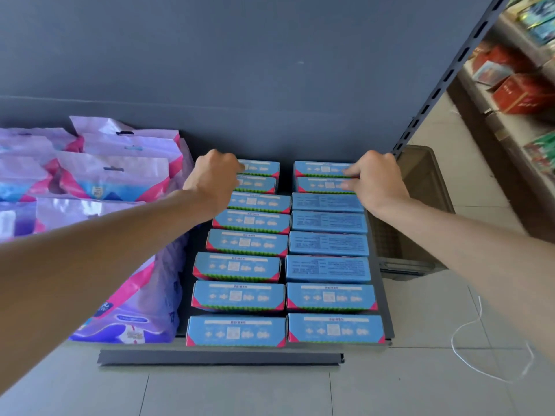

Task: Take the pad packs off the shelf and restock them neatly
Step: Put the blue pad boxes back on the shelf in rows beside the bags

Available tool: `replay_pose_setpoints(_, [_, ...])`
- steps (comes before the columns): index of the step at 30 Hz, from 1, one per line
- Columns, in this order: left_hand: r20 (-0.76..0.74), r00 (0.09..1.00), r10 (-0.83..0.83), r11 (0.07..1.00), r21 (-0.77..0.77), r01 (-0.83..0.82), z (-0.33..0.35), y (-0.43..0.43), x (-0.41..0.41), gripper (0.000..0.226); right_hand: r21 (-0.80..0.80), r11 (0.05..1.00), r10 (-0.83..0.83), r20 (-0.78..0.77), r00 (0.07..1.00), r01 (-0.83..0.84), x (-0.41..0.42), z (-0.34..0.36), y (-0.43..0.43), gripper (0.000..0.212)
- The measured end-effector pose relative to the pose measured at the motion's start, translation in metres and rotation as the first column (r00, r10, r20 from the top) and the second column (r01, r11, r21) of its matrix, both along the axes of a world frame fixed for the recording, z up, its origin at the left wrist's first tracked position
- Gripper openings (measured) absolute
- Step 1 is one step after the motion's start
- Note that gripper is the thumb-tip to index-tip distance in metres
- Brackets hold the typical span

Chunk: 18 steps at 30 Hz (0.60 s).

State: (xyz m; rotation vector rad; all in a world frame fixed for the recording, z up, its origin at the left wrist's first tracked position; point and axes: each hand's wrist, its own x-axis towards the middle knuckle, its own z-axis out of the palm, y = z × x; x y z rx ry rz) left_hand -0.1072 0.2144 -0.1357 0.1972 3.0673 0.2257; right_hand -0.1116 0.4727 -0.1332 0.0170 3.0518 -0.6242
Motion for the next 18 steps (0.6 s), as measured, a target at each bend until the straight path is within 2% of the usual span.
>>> replay_pose_setpoints(5, [0.028,0.999,0.035,0.999,0.037,-0.036,0.003,0.012,-0.003,0.026,0.044,0.998,0.054,-0.012,0.998,-0.054,-0.001,0.004,-0.025,0.027])
replay_pose_setpoints(10, [0.011,0.998,-0.06,0.998,-0.032,0.06,0.003,0.013,-0.001,0.023,0.181,0.972,0.156,-0.03,0.987,-0.148,0.001,0.007,-0.034,0.018])
replay_pose_setpoints(12, [0.0,0.999,-0.033,0.999,0.01,0.033,0.003,0.017,0.003,0.021,0.193,0.968,0.173,-0.049,0.984,-0.161,0.001,0.002,-0.037,0.018])
replay_pose_setpoints(16, [-0.008,0.998,0.07,0.992,0.105,-0.068,0.0,0.027,0.011,0.02,0.155,0.984,0.106,-0.089,0.99,-0.091,0.002,-0.003,-0.04,0.016])
replay_pose_setpoints(18, [-0.041,0.992,0.123,0.979,0.17,-0.114,-0.002,0.029,0.012,0.009,0.152,0.984,0.107,-0.102,0.989,-0.09,0.003,-0.004,-0.042,0.015])
